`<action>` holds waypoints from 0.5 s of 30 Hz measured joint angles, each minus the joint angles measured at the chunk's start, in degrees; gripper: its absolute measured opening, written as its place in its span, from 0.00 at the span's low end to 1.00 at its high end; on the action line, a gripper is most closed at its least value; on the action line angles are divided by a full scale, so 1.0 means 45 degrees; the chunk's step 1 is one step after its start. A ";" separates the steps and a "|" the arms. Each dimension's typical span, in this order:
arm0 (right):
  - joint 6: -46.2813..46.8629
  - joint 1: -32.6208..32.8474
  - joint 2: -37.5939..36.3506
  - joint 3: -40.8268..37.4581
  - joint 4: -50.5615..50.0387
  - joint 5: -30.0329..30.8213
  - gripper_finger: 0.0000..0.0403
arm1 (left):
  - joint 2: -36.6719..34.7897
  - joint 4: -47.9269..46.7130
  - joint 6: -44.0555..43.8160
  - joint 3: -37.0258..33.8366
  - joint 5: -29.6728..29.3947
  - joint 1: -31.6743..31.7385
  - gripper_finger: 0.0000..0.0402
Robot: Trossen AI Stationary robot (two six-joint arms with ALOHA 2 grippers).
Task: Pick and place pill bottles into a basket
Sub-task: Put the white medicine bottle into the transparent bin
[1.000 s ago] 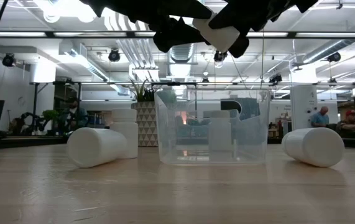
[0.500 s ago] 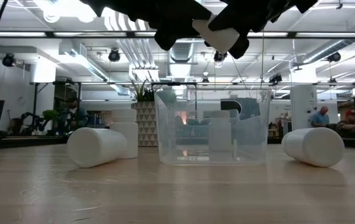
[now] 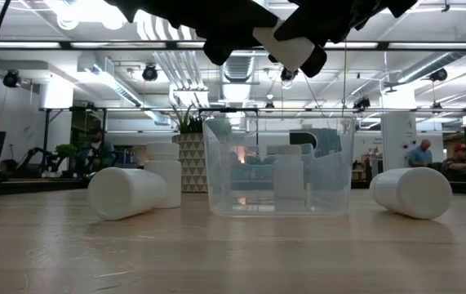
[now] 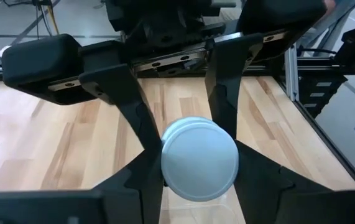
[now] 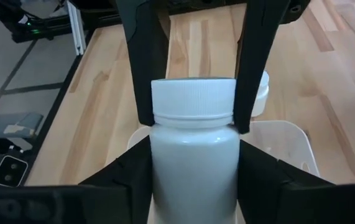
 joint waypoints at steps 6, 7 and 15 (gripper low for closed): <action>-0.0014 0.0019 0.0000 0.0000 0.0054 -0.0037 0.56 | -0.0010 0.0087 0.0080 0.0000 0.0081 -0.0005 0.35; 0.0036 0.0019 0.0000 0.0000 0.0049 -0.0032 0.59 | -0.0010 0.0049 0.0085 0.0000 0.0076 -0.0005 0.35; 0.0815 0.0015 -0.0151 0.0000 -0.0006 -0.0027 0.73 | -0.0010 -0.0496 0.0080 -0.0007 0.0018 0.0060 0.35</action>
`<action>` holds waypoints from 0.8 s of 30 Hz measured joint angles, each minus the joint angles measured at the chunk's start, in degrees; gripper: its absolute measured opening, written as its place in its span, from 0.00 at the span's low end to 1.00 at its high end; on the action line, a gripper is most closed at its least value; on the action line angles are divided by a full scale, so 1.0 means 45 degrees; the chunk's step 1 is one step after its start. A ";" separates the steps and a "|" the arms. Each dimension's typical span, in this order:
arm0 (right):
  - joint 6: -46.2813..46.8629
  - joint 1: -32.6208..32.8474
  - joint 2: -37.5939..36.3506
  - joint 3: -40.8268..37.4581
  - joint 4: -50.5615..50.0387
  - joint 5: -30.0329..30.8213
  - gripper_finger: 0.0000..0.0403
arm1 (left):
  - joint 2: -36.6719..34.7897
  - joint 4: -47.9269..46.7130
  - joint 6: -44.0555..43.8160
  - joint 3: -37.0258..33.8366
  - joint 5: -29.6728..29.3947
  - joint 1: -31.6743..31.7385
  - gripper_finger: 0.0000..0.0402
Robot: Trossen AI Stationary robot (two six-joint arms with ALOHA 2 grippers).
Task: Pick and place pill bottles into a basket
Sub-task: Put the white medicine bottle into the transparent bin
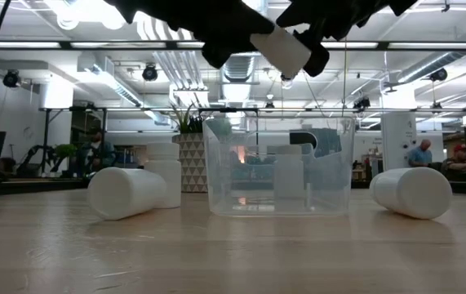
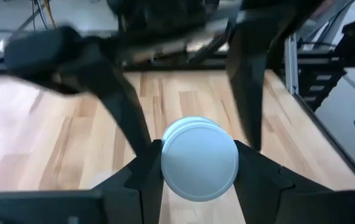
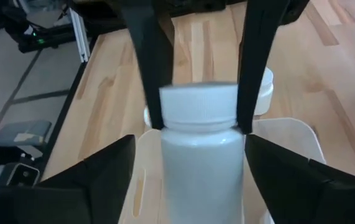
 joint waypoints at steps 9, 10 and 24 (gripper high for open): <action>0.0015 0.0000 -0.1083 0.0000 -0.0487 -0.0005 0.74 | -0.0008 -0.1125 0.0325 -0.0024 -0.0563 0.0288 0.35; 0.0015 0.0000 -0.1282 0.0000 -0.0698 -0.0003 0.74 | -0.0015 -0.1274 0.0327 -0.0017 -0.0566 0.0353 0.35; -0.1329 -0.0452 -0.5486 0.0000 -0.2336 0.2939 0.66 | -0.0010 -0.3576 0.0646 0.0201 -0.0121 0.1212 0.35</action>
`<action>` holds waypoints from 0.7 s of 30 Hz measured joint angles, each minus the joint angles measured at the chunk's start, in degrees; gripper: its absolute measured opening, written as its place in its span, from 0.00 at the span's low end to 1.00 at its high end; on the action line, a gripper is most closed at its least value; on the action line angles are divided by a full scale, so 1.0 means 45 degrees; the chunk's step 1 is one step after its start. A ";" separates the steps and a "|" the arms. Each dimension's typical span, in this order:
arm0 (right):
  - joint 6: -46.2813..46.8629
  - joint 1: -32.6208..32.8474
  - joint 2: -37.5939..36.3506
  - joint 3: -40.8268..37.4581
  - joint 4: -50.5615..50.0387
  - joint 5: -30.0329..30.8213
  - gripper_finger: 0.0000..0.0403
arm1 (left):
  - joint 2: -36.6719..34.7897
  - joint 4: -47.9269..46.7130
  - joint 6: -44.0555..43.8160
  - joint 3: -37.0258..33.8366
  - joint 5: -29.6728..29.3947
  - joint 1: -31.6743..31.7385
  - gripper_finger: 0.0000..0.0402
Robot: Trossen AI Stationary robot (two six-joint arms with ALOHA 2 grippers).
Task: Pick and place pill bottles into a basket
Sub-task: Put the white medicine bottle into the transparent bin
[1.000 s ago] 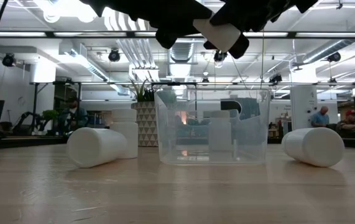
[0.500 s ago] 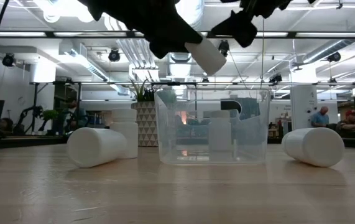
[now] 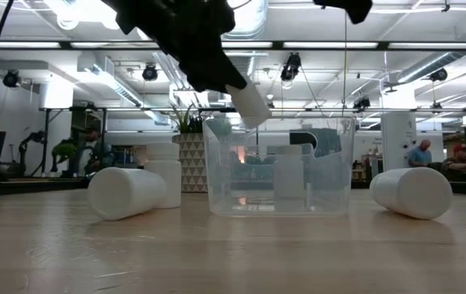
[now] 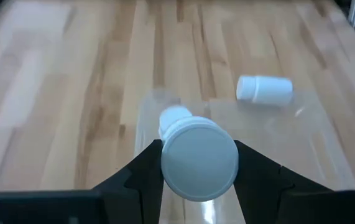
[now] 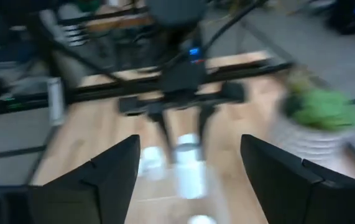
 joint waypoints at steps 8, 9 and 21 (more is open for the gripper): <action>-0.0118 0.0000 -0.1191 0.0000 -0.0679 0.1054 0.61 | 0.0056 -0.0647 0.0025 0.0232 0.0287 0.0209 0.35; -0.0118 0.0000 -0.1222 0.0000 -0.0793 0.1064 0.61 | 0.0090 -0.0660 0.0023 0.0271 0.0467 0.0234 0.35; -0.0187 0.0000 -0.0920 0.0000 -0.1473 0.1146 0.60 | 0.1783 -0.4487 0.0851 0.3298 0.0698 0.0546 0.35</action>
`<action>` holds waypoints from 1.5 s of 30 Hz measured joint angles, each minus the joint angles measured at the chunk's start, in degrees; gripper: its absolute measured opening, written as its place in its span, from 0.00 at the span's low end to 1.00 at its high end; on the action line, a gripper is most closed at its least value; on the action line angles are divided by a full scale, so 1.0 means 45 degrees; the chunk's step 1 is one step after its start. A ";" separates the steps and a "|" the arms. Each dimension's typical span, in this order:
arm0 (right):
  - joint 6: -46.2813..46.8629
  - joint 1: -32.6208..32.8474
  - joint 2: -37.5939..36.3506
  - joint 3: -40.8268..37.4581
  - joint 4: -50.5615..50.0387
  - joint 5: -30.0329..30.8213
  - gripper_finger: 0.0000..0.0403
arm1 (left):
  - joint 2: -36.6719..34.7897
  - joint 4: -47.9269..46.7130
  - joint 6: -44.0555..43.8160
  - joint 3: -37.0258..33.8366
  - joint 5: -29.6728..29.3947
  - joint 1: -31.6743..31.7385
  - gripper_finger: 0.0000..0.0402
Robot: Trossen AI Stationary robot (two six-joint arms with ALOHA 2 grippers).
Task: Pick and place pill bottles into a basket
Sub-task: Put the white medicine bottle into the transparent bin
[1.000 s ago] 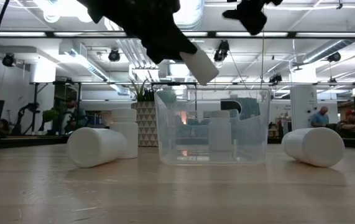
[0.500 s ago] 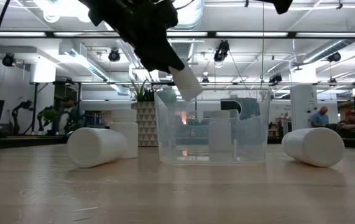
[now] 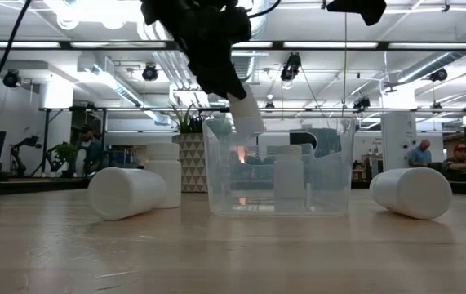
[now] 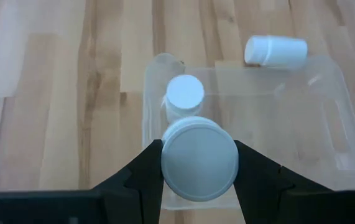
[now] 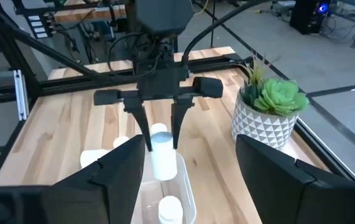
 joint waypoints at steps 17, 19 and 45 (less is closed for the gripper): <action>-0.0127 0.0007 -0.0038 0.0000 -0.0692 0.0069 0.58 | 0.2515 -0.2837 0.0548 0.2366 0.0476 0.0027 0.35; -0.0106 0.0005 -0.0039 0.0000 -0.0699 0.0103 0.58 | 0.2583 -0.2827 0.0709 0.2366 0.0476 0.0039 0.35; -0.0208 0.0000 -0.0039 0.0000 -0.1254 0.0340 0.56 | 0.3241 -0.2279 0.0804 0.2186 0.0932 0.0075 0.35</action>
